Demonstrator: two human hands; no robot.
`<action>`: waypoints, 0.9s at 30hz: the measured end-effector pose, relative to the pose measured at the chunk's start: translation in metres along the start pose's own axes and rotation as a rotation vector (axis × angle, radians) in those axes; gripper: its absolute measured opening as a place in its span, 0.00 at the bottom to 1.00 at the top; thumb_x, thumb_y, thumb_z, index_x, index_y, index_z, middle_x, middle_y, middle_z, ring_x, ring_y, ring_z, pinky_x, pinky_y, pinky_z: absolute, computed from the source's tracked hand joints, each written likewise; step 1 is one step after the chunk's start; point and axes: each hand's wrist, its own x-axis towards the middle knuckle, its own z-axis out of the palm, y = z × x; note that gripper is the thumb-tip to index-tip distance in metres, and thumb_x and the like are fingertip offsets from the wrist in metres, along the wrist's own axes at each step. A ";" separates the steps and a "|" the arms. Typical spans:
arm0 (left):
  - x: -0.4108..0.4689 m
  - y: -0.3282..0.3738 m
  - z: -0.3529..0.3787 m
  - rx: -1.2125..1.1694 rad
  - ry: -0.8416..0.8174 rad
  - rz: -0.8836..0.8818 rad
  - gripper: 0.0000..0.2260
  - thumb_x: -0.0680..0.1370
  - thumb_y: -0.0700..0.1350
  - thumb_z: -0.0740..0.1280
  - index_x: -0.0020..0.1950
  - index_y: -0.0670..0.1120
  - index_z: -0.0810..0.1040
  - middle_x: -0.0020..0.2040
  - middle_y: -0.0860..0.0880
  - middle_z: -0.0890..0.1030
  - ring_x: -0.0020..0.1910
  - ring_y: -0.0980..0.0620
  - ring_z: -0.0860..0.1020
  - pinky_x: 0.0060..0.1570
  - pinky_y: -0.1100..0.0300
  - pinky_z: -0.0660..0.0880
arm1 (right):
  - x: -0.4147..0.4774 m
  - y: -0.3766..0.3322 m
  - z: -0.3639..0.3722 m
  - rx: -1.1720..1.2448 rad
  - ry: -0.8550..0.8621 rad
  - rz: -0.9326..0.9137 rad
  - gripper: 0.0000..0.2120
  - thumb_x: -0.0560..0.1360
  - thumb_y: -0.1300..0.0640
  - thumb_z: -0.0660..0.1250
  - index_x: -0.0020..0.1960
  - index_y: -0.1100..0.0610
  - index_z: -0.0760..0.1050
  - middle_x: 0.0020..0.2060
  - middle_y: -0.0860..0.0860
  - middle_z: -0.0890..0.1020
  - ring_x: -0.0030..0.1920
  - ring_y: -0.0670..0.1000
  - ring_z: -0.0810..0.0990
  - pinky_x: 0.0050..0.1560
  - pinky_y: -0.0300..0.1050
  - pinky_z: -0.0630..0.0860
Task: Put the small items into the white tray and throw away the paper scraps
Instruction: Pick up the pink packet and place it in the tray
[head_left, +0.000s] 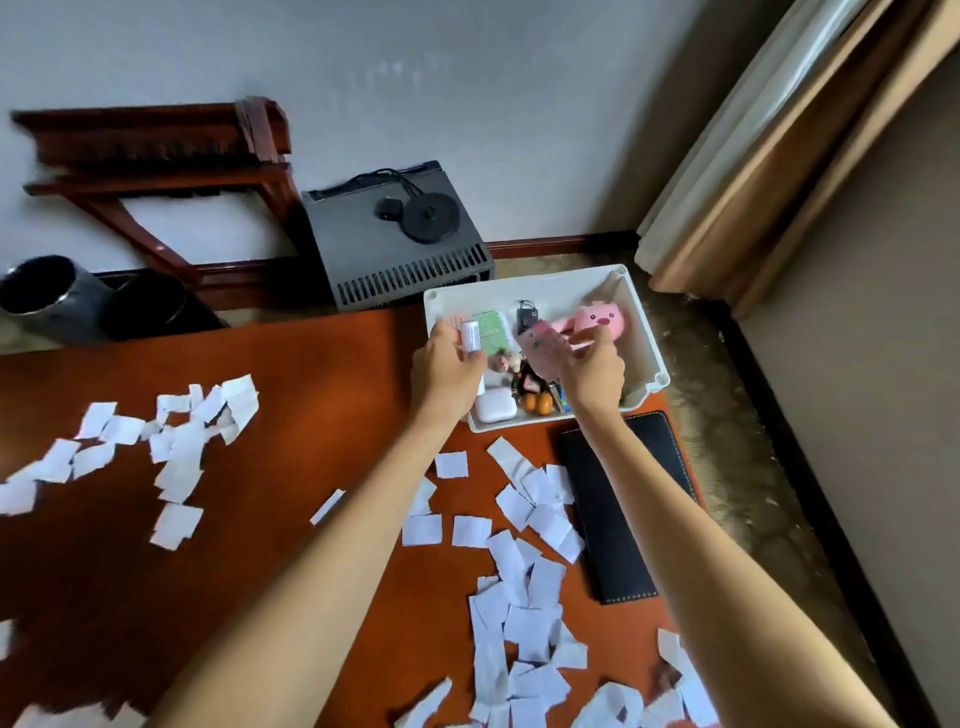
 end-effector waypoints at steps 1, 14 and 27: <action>0.008 0.003 0.003 0.024 0.012 -0.005 0.12 0.76 0.39 0.65 0.58 0.37 0.72 0.55 0.39 0.79 0.53 0.41 0.79 0.44 0.57 0.75 | 0.008 0.002 0.001 0.019 -0.014 0.010 0.20 0.77 0.49 0.63 0.59 0.65 0.69 0.44 0.54 0.78 0.42 0.53 0.76 0.45 0.45 0.73; 0.076 0.010 0.041 0.097 -0.027 0.045 0.12 0.76 0.37 0.63 0.59 0.41 0.70 0.44 0.45 0.76 0.40 0.49 0.73 0.26 0.70 0.67 | 0.069 0.029 0.044 0.065 -0.077 0.071 0.09 0.77 0.58 0.63 0.52 0.64 0.72 0.42 0.55 0.81 0.41 0.51 0.75 0.47 0.48 0.74; 0.095 0.007 0.052 0.141 0.006 0.003 0.12 0.74 0.44 0.67 0.55 0.41 0.74 0.50 0.41 0.82 0.50 0.43 0.78 0.38 0.60 0.67 | 0.076 0.047 0.040 0.083 -0.239 -0.022 0.07 0.74 0.65 0.64 0.52 0.62 0.74 0.41 0.53 0.78 0.40 0.50 0.76 0.30 0.27 0.71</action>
